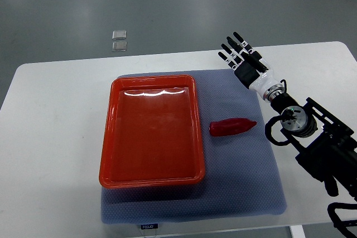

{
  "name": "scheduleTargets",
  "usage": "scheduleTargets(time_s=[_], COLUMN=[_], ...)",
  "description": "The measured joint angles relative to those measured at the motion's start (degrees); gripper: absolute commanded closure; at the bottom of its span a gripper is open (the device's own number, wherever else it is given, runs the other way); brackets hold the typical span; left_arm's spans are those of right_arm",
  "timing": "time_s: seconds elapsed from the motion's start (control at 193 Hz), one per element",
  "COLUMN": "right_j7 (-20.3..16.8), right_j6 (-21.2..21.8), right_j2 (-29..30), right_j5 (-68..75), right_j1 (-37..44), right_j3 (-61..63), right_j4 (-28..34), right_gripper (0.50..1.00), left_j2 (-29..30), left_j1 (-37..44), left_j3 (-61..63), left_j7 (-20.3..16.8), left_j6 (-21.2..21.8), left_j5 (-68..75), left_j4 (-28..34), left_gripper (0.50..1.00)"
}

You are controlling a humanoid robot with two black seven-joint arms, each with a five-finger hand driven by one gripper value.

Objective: Place red pepper on red tray
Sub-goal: 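Reach the right hand down toward the red pepper beside the tray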

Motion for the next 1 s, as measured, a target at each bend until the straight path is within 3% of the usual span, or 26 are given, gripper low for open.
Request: scheduleTargets(time_s=[0.259, 0.409, 0.642, 0.823, 0.999], right_j7=[0.0, -0.5, -1.8, -1.9, -2.7], right_j6=[0.1, 4.1, 10.6, 10.4, 9.3], right_j2=[-0.7, -3.0, -15.5, -24.5, -28.2], right_j5=[-1.6, -9.7, -36.5, -46.9, -52.4], right_j1=[0.5, 2.3, 11.2, 20.1, 25.0], right_j3=[-0.3, -2.6, -21.9, -40.0, -49.1], right_j4=[0.0, 0.8, 5.6, 12.1, 16.2], right_gripper=[0.581, 0.583, 0.583, 0.583, 0.583], left_j2=[0.0, 0.0, 0.0, 0.0, 0.0], left_j1=[0.0, 0.0, 0.0, 0.0, 0.0], left_j3=[0.0, -0.1, -0.1, 0.0, -0.1], left_j7=[0.0, -0.1, -0.1, -0.1, -0.2], left_j6=[0.0, 0.0, 0.0, 0.0, 0.0], left_j5=[0.0, 0.0, 0.0, 0.0, 0.0], left_j4=[-0.1, 0.0, 0.0, -0.1, -0.2], left_gripper=[0.5, 0.5, 0.5, 0.5, 0.5])
